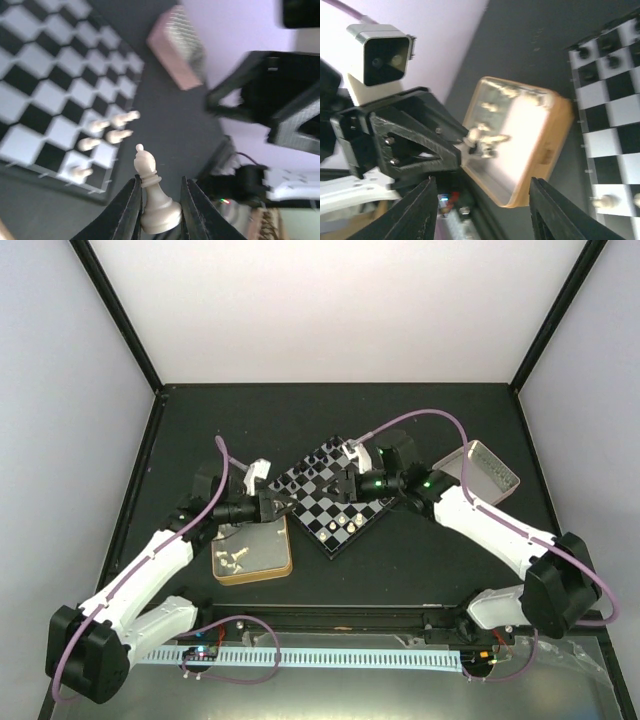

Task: Set up the chess pieces on the board
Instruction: Place the chess piece on the chessboard.

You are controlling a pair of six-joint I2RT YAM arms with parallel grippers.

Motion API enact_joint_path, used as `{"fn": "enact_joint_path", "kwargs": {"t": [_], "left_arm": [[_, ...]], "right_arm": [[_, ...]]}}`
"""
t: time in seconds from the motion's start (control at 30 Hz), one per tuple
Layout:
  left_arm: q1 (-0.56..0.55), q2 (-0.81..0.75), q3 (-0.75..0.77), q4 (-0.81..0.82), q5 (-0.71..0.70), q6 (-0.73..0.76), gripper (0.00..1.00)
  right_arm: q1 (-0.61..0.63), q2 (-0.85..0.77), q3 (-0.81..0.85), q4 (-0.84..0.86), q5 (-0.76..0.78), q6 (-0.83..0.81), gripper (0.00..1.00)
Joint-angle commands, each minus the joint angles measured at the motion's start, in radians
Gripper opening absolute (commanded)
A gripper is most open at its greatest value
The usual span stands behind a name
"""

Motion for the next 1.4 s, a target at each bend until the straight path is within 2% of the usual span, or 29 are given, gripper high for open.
{"fn": "enact_joint_path", "kwargs": {"t": [0.0, 0.17, 0.37, 0.77, 1.0, 1.13, 1.23, 1.3, 1.37], "left_arm": [[-0.010, -0.007, 0.054, 0.294, 0.331, -0.034, 0.15], [-0.015, -0.018, 0.066, 0.398, 0.449, -0.032, 0.15], [-0.017, -0.065, 0.060, 0.477, 0.516, -0.024, 0.15], [-0.019, -0.074, 0.067, 0.484, 0.518, -0.017, 0.14], [-0.019, -0.068, 0.064, 0.481, 0.514, -0.013, 0.14], [-0.019, -0.069, 0.062, 0.471, 0.510, -0.008, 0.14], [-0.018, -0.073, 0.063, 0.450, 0.497, 0.004, 0.15], [-0.018, -0.076, 0.068, 0.426, 0.487, 0.012, 0.20], [-0.018, -0.083, 0.078, 0.373, 0.455, 0.039, 0.34]], "right_arm": [[-0.001, -0.049, -0.023, 0.230, -0.223, 0.171, 0.55], [0.000, -0.073, -0.047, 0.327, -0.272, 0.274, 0.58], [0.001, -0.069, 0.003, 0.309, -0.327, 0.283, 0.56], [0.025, -0.036, 0.058, 0.302, -0.406, 0.255, 0.45], [0.048, -0.007, 0.071, 0.291, -0.415, 0.243, 0.31], [0.051, -0.006, 0.073, 0.300, -0.419, 0.252, 0.13], [0.051, -0.009, 0.070, 0.315, -0.420, 0.258, 0.04], [0.051, -0.013, 0.070, 0.313, -0.403, 0.252, 0.01], [0.051, -0.023, 0.073, 0.282, -0.361, 0.221, 0.01]]}}
